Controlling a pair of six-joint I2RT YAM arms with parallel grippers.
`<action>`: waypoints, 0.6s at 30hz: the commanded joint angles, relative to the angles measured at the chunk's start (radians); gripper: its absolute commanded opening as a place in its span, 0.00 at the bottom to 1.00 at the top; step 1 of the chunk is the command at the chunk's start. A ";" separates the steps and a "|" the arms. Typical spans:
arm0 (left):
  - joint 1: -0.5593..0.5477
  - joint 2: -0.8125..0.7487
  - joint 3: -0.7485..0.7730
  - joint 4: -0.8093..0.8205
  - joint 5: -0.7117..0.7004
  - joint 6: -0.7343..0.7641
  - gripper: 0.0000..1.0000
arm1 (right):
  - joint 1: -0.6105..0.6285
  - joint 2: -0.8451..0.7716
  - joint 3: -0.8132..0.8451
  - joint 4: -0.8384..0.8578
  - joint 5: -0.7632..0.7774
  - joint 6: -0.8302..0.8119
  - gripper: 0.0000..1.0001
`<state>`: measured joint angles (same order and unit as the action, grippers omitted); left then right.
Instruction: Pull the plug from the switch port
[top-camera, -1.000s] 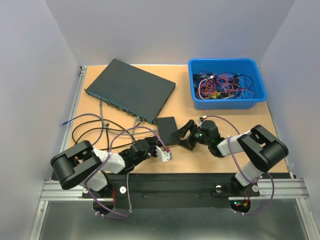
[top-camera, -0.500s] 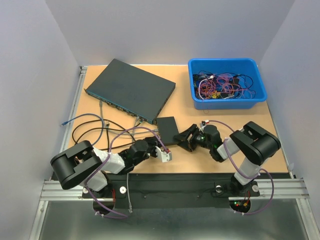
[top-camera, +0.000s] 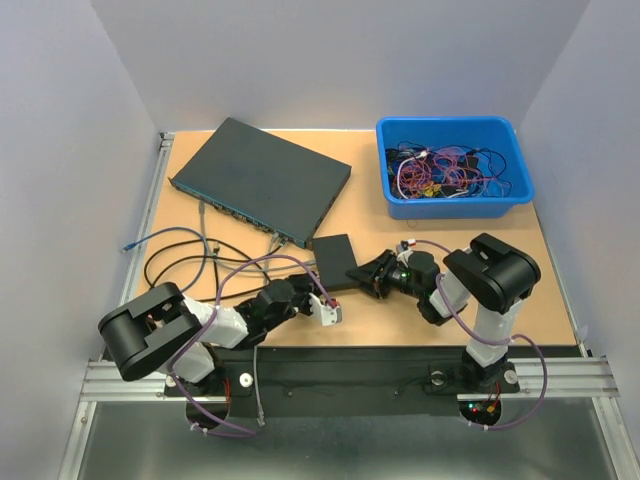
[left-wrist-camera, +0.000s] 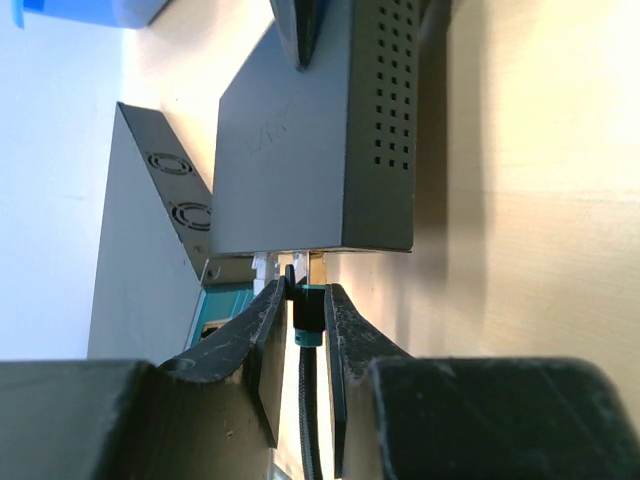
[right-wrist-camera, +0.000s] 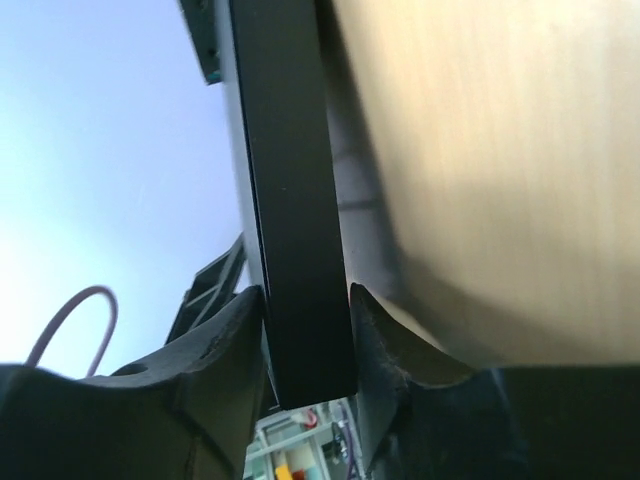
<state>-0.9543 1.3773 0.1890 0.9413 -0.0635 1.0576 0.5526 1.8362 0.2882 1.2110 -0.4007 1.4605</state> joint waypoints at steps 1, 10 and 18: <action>-0.003 -0.004 0.026 0.120 0.024 0.041 0.00 | -0.006 0.038 -0.006 0.214 0.002 0.041 0.38; 0.009 0.054 -0.006 0.169 -0.038 0.143 0.00 | -0.023 0.078 -0.060 0.292 0.020 0.070 0.00; 0.095 -0.001 -0.022 0.097 0.004 0.174 0.00 | -0.046 0.046 -0.101 0.291 0.039 0.064 0.00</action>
<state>-0.9108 1.4361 0.1886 0.9844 0.0078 1.1721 0.5304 1.8965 0.2283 1.3575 -0.3927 1.5333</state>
